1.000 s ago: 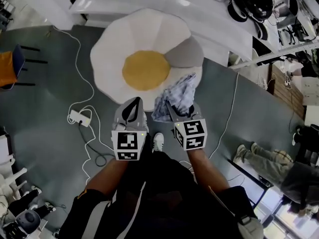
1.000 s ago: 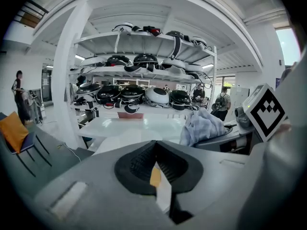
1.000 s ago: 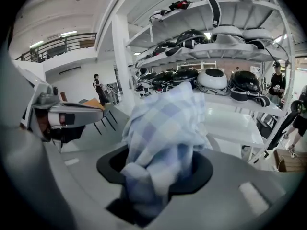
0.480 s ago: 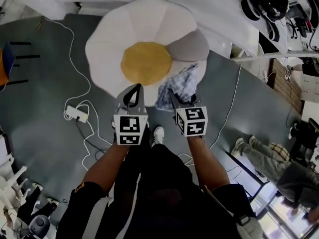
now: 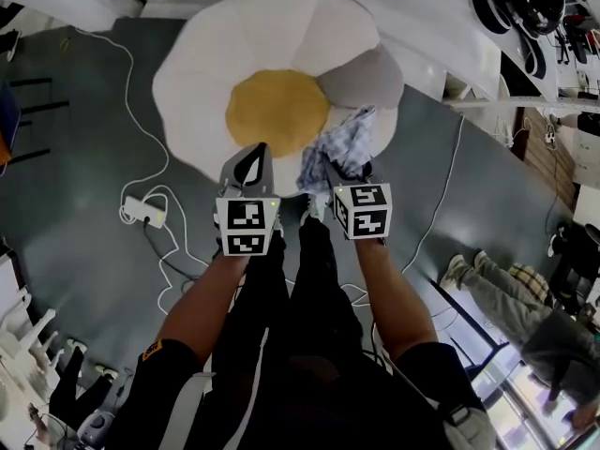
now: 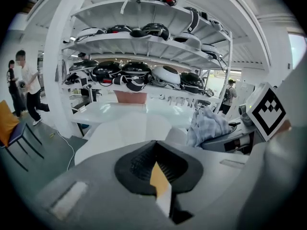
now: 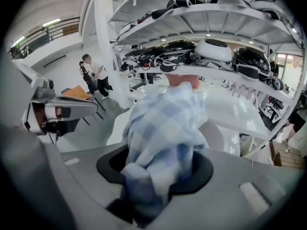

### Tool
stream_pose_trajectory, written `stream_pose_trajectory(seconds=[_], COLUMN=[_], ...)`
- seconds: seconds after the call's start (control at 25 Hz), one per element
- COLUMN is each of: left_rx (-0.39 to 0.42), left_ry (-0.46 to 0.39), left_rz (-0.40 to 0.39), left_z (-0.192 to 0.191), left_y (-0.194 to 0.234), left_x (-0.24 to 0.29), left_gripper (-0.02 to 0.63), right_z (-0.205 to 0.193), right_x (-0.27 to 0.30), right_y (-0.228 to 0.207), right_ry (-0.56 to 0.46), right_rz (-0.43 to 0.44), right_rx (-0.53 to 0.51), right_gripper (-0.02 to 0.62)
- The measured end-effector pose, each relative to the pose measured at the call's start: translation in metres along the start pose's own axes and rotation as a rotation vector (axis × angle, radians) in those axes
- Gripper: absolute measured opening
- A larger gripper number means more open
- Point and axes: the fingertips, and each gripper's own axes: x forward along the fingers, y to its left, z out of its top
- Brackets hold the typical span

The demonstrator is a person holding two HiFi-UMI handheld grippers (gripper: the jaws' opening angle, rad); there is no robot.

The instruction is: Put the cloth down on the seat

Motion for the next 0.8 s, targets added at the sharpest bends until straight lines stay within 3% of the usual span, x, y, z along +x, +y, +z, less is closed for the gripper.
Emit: stream_pose_trajectory(seconds=[0.8], left_rx=[-0.084], left_ry=[0.206], left_rz=[0.107], left_z=[-0.127], left_y=[0.032], left_x=[0.158], left_gripper=[0.002], right_z=[-0.092], right_x=[0.184], right_y=[-0.079], right_ry=[0.189], right_rz=[0.048], right_rx=[0.036], right_gripper=[0.213])
